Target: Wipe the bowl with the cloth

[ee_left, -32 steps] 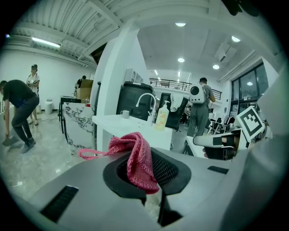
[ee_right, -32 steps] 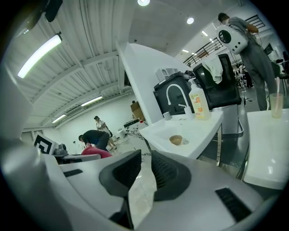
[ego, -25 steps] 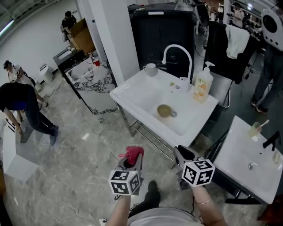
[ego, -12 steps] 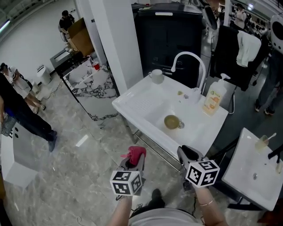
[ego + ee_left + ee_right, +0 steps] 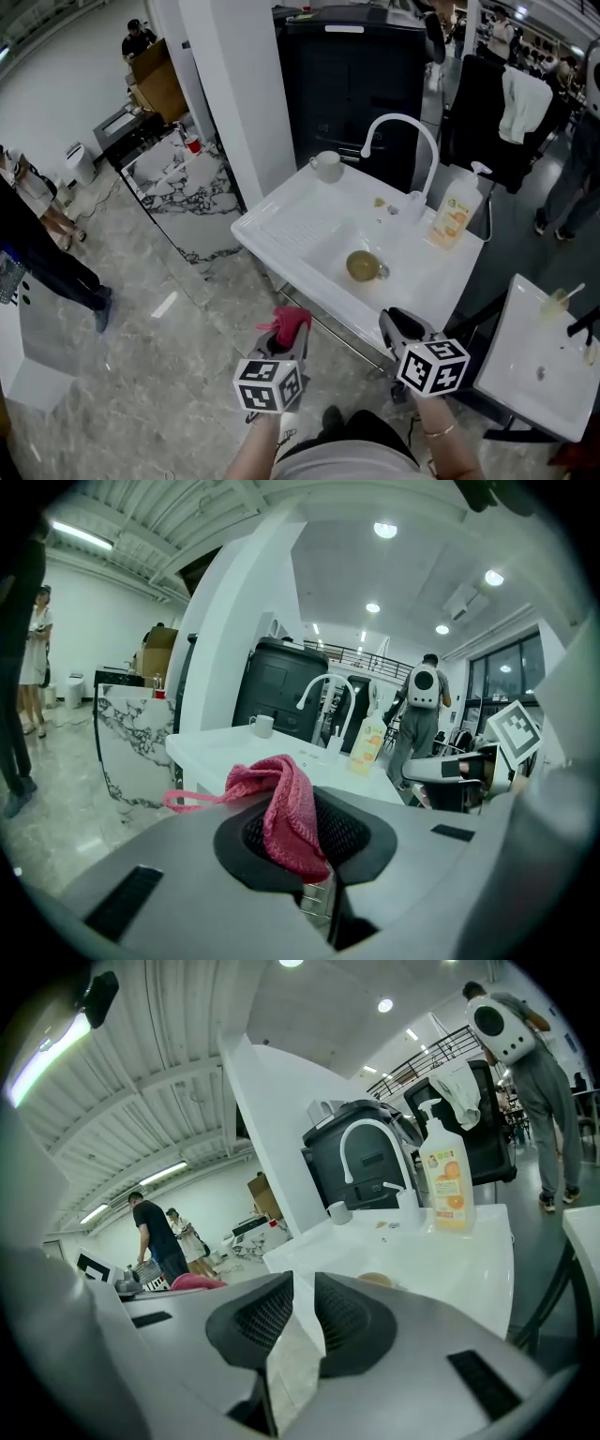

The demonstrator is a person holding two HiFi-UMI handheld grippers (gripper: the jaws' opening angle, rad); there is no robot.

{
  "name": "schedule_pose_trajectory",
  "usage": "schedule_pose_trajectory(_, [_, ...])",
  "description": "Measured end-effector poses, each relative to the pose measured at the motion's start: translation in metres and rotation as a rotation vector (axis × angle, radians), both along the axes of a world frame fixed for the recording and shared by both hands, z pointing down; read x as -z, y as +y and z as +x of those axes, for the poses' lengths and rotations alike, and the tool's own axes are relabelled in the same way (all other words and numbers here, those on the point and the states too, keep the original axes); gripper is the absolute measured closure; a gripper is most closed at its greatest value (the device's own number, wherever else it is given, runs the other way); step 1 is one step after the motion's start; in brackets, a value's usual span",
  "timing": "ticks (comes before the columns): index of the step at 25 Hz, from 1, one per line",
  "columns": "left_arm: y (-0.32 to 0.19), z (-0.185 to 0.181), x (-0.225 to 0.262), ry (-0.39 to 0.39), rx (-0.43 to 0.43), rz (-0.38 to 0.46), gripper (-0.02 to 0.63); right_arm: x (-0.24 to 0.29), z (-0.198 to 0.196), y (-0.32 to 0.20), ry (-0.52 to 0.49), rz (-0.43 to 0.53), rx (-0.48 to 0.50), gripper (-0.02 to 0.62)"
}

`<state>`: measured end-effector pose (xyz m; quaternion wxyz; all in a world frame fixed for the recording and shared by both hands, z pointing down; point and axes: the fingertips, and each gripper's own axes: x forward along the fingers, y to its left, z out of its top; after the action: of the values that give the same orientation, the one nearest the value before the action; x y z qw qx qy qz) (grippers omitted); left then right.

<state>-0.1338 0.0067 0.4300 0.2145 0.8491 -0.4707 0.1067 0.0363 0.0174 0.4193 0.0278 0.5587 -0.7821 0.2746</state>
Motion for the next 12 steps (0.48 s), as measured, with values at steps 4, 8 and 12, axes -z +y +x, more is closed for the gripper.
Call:
schedule_pose_trajectory(4, [-0.013,0.005,-0.001,0.004,-0.014,-0.004,0.56,-0.006,0.01,-0.011,0.003,-0.017,-0.024,0.518])
schedule_pose_trajectory(8, [-0.033,0.015,-0.006,0.006,-0.029,-0.003,0.56,-0.017,0.025,-0.031,0.007,-0.037,-0.046,0.518])
schedule_pose_trajectory(12, [-0.059,0.027,-0.007,0.004,-0.032,-0.004,0.56,-0.023,0.04,-0.057,0.006,-0.05,-0.056,0.518])
